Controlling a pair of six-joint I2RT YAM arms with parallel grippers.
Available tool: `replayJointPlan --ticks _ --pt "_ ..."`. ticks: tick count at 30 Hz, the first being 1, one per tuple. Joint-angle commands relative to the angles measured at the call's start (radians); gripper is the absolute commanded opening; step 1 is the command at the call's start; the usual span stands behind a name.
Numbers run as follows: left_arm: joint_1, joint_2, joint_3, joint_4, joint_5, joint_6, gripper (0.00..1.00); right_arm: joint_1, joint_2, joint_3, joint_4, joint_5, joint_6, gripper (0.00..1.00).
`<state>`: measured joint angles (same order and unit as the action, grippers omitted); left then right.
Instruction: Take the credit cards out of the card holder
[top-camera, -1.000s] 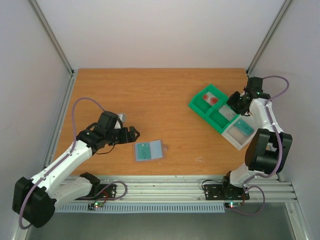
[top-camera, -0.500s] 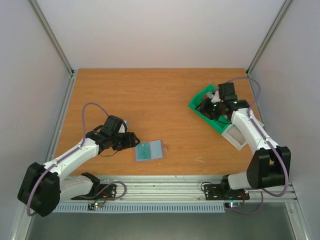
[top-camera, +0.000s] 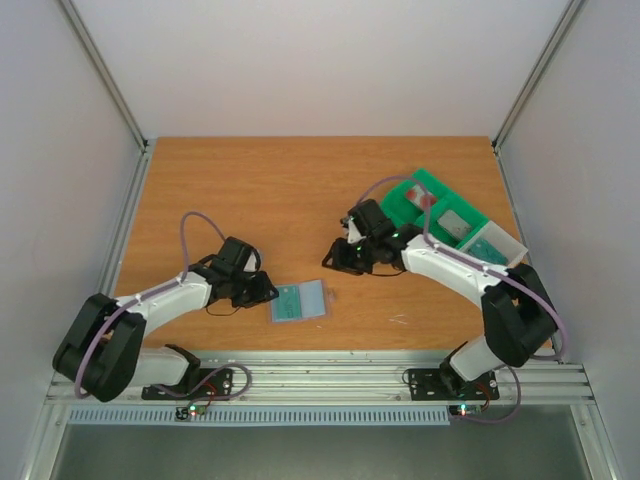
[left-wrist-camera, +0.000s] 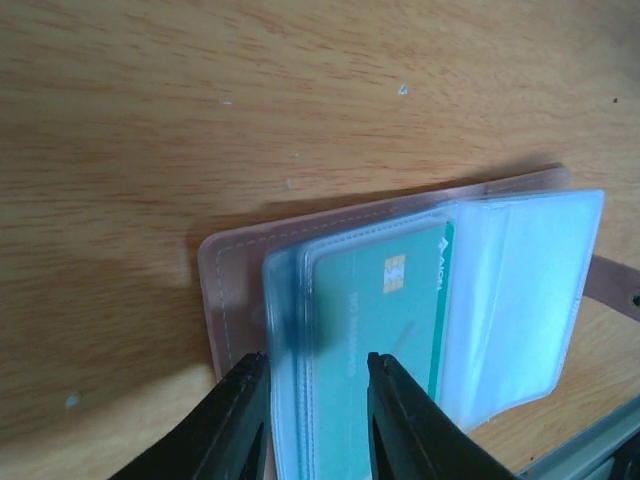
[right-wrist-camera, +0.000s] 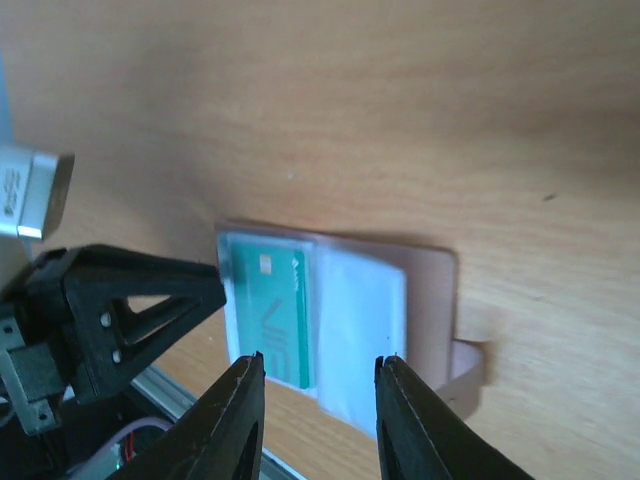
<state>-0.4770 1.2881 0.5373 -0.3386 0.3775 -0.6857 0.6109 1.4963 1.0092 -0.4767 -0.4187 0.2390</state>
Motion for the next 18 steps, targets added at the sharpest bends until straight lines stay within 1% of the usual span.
replayJointPlan --ticks 1,6,9,13,18 --pt "0.003 0.047 -0.015 0.104 0.038 0.003 0.26 0.093 0.069 -0.013 0.123 0.01 0.063 0.31" --pt "0.003 0.064 -0.028 0.137 0.05 -0.003 0.14 0.155 0.134 0.003 0.171 0.003 0.077 0.28" --pt "0.003 0.075 -0.033 0.155 0.064 -0.006 0.12 0.168 0.167 0.005 0.195 0.002 0.082 0.26" --pt "0.004 0.071 -0.035 0.146 0.066 -0.015 0.14 0.176 0.206 0.008 0.219 -0.015 0.093 0.23" --pt "0.003 0.026 -0.022 0.106 0.056 -0.024 0.26 0.196 0.252 0.006 0.248 -0.032 0.105 0.21"
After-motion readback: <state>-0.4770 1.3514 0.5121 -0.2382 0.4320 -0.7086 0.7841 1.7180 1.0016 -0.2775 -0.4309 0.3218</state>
